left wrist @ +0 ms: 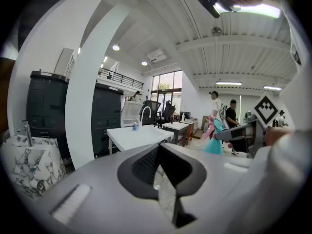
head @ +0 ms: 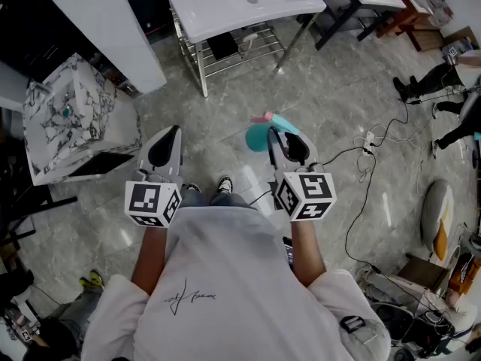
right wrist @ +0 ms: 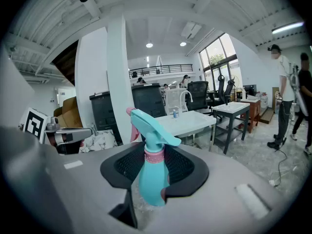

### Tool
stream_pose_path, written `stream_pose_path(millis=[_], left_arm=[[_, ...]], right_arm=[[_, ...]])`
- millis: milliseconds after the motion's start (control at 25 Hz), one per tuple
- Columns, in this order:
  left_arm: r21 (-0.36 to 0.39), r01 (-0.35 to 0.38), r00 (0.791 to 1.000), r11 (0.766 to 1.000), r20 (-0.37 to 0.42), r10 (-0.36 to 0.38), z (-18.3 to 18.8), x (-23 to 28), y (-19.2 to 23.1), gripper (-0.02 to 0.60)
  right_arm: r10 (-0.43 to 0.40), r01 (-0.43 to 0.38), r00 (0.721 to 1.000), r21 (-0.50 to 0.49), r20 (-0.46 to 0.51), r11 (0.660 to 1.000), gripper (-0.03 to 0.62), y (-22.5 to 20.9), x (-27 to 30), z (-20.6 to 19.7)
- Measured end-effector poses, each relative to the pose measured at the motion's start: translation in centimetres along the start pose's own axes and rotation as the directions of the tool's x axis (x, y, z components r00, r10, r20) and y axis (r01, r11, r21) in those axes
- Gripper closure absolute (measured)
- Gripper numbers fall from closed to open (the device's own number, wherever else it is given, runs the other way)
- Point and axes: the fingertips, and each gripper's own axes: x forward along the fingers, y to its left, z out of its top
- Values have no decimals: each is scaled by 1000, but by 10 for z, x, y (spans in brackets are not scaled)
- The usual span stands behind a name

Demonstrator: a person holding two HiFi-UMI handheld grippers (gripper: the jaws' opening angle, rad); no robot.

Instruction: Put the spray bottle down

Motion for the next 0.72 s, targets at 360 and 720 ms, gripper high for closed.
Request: stream_pose_path(millis=[360, 720], left_arm=[[-4, 16, 1000, 1000, -16, -16, -5, 11, -20, 534], [8, 39, 999, 999, -21, -39, -2, 18, -35, 534]], right_arm=[[20, -21, 1000, 68, 17, 997, 470, -14, -2, -5], [34, -36, 999, 97, 22, 995, 468, -24, -5, -8]])
